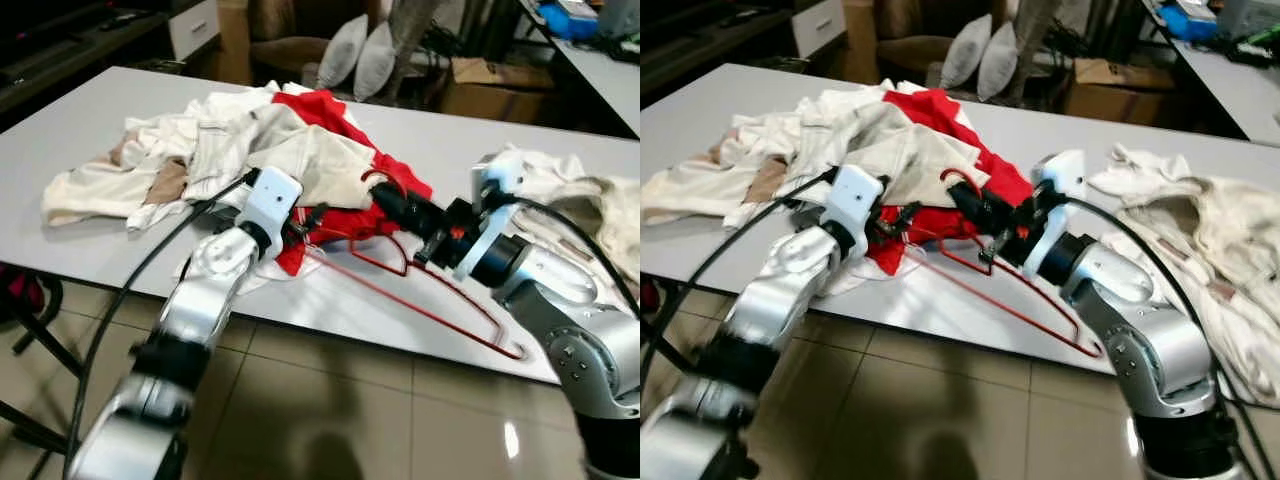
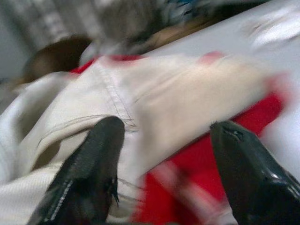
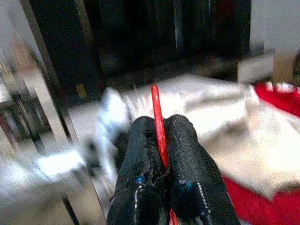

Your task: Hang hanger

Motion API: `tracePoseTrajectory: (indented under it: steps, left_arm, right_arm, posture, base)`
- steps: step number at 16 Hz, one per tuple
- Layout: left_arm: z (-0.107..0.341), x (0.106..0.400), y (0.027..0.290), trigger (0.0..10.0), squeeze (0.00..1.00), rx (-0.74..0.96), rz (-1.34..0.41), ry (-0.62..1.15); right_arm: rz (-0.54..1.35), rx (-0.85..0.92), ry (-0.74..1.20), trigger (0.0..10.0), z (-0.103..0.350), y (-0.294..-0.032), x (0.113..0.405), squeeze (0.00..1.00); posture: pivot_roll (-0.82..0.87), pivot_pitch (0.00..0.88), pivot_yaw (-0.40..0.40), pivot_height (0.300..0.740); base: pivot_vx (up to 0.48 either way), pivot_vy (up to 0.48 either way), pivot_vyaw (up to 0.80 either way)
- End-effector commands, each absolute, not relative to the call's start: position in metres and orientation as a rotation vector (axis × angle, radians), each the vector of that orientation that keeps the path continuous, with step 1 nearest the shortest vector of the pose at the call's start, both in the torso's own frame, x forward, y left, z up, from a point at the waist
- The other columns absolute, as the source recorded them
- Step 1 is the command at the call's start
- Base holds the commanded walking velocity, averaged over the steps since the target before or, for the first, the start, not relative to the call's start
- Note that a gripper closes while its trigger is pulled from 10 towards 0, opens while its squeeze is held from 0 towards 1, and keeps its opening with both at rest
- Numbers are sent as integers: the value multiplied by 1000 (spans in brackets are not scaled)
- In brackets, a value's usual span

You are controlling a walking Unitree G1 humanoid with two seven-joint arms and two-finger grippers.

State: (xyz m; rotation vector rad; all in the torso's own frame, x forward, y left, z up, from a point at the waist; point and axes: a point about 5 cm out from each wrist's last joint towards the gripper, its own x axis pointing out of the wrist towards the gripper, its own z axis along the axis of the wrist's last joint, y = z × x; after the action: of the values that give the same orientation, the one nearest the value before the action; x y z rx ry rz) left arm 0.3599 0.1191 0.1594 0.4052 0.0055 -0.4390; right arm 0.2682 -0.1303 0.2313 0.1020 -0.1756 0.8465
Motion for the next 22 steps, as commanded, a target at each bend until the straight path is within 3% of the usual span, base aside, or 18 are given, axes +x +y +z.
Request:
tracePoseTrajectory:
  steps: [1, 3, 6, 8, 10, 12, 14, 16, 18, 22]
  left_arm:
    - [154, 368, 141, 10000, 0, 449, -297, 42]
    - [170, 381, 151, 10000, 0, 489, -189, -24]
    - [193, 399, 176, 10000, 0, 578, -22, -67]
    - [219, 406, 206, 10000, 0, 601, 101, -102]
    - [214, 404, 226, 10000, 0, 711, 124, -47]
    - [203, 400, 238, 10000, 0, 733, 132, -3]
    - [223, 400, 201, 10000, 0, 295, -159, -216]
    - [220, 402, 146, 10000, 0, -58, -456, -190]
    - [200, 398, 102, 10000, 0, -3, -643, -100]
    - [168, 391, 54, 10000, 0, 40, -661, 75]
  right_arm:
    - [832, 143, -308, 10000, 256, -139, 260, 0]
    - [814, 230, -385, 10000, 268, -144, 255, 0]
    - [792, 45, -276, 10000, 248, -143, 250, 0]
    - [785, -129, -102, 10000, 225, -150, 243, 0]
    - [781, -140, -27, 10000, 219, -168, 233, 0]
    - [736, -160, -31, 10000, 220, -178, 230, 0]
    - [353, -178, -154, 10000, 247, -233, 233, 0]
    - [132, -174, -165, 10000, 252, -266, 235, 0]
    - [27, -175, -130, 10000, 246, -278, 236, 0]
    - [-41, -169, -94, 10000, 243, -271, 214, 0]
  posture:
    - [-175, 0, 34, 740]
    - [-198, 0, 51, 740]
    - [-241, 0, 88, 740]
    - [-250, 0, 81, 740]
    - [-222, 0, 52, 740]
    - [-225, 0, 75, 740]
    - [-215, 0, 78, 740]
    - [-195, 0, 62, 740]
    - [-210, 0, 60, 740]
    - [-351, 0, 101, 740]
  base:
    - [0, 0, 0]
    - [0, 0, 0]
    - [0, 0, 0]
    - [0, 0, 0]
    - [0, 0, 0]
    - [0, 0, 0]
    - [0, 0, 0]
    - [0, 0, 0]
    - [0, 0, 0]
    - [0, 0, 0]
